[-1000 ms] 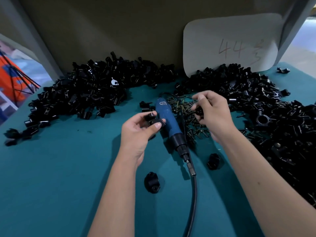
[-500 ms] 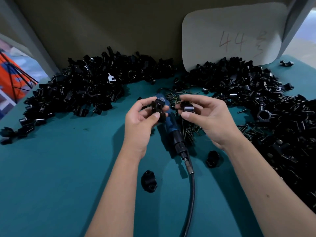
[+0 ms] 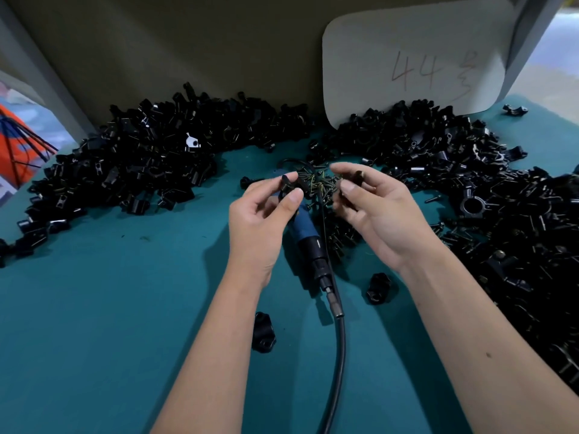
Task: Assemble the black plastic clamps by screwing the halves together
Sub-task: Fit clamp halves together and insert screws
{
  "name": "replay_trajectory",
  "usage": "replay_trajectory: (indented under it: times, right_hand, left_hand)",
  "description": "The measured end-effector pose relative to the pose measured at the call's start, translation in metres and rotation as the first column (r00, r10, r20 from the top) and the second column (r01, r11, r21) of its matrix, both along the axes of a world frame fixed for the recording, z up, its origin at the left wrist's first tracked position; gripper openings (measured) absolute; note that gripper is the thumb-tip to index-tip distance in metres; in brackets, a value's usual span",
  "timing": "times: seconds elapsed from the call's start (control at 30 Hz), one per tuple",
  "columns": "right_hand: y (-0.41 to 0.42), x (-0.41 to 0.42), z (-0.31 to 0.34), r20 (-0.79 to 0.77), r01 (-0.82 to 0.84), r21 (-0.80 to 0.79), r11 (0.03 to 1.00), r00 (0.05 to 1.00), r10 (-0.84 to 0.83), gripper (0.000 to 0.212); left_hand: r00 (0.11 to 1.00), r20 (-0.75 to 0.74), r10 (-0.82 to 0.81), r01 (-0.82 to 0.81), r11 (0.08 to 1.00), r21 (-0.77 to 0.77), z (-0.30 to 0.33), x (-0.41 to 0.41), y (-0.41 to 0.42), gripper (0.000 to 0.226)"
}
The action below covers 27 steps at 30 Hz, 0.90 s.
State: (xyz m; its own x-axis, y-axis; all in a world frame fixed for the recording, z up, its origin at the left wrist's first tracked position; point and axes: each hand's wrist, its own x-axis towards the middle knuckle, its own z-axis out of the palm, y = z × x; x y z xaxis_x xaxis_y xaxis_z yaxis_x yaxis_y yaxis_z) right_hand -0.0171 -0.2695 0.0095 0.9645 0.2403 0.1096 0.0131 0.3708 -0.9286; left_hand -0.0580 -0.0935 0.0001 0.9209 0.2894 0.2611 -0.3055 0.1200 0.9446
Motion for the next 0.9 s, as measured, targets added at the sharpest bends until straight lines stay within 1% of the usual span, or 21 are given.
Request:
replay_trajectory:
  times: [0.07,0.1,0.13,0.2,0.27,0.33,0.47,0.57,0.6,0.67,0.73,0.83,0.9]
  right_hand:
    - [-0.0003,0.0006,-0.0006,-0.007,0.005,0.049,0.999,1.000,-0.005,0.027]
    - [0.0000,0.0000,0.0000,0.009,0.031,0.031,0.999,0.999,-0.031,0.026]
    - [0.0005,-0.0005,0.0004,0.043,0.071,-0.025,0.997,0.997,-0.070,0.023]
    - [0.0021,-0.0021,0.0010,0.142,0.167,-0.169,0.971,0.979,-0.144,0.018]
    - [0.0031,-0.0025,-0.0005,0.191,0.228,-0.203,0.952,0.963,-0.190,0.014]
    - [0.0023,-0.0013,-0.0012,0.177,0.261,-0.201,0.944,0.958,-0.227,0.013]
    - [-0.0001,-0.0001,-0.0016,0.072,0.204,-0.150,0.967,0.978,-0.195,0.017]
    - [-0.0007,-0.0023,0.0014,-0.015,0.088,-0.043,0.995,0.996,-0.089,0.020]
    - [-0.0006,-0.0030,0.0020,-0.013,0.052,-0.013,0.999,0.999,-0.052,0.018]
    - [0.0005,-0.0032,0.0017,0.044,0.052,-0.027,0.998,0.998,-0.051,0.013]
    - [0.0028,-0.0039,0.0007,0.103,0.066,-0.049,0.997,0.993,-0.061,0.015]
    - [0.0037,-0.0040,-0.0006,0.118,0.021,-0.053,0.998,0.993,-0.015,0.017]
    - [0.0035,-0.0034,-0.0006,0.153,0.024,-0.093,0.995,0.988,-0.009,0.016]
  left_hand:
    - [0.999,-0.013,-0.031,0.031,0.999,-0.021,-0.0011,0.0005,-0.0008,0.034]
    - [0.998,-0.025,-0.061,0.060,0.997,-0.049,-0.0011,0.0005,-0.0007,0.036]
    - [0.995,-0.037,-0.087,0.084,0.993,-0.077,-0.0006,0.0001,-0.0004,0.035]
    - [0.993,-0.055,-0.102,0.095,0.989,-0.111,0.0007,-0.0005,0.0005,0.024]
    - [0.994,-0.067,-0.090,0.081,0.989,-0.120,0.0016,-0.0012,0.0006,0.018]
    - [0.994,-0.063,-0.093,0.085,0.989,-0.120,0.0024,-0.0021,-0.0002,0.017]
    - [0.991,-0.050,-0.121,0.117,0.990,-0.073,0.0049,-0.0035,-0.0006,0.016]
    - [0.994,-0.077,-0.081,0.081,0.997,-0.002,0.0021,-0.0020,-0.0011,0.017]
    - [0.995,-0.081,-0.059,0.061,0.998,0.022,0.0011,-0.0013,-0.0015,0.018]
    - [0.996,-0.072,-0.053,0.056,0.998,0.034,0.0005,-0.0005,-0.0034,0.021]
    - [0.994,-0.054,-0.093,0.093,0.996,-0.002,0.0021,-0.0014,-0.0061,0.021]
    - [0.987,-0.016,-0.163,0.161,0.985,-0.063,0.0044,-0.0027,-0.0085,0.018]
    - [0.986,-0.006,-0.168,0.167,0.982,-0.086,0.0042,-0.0025,-0.0081,0.016]
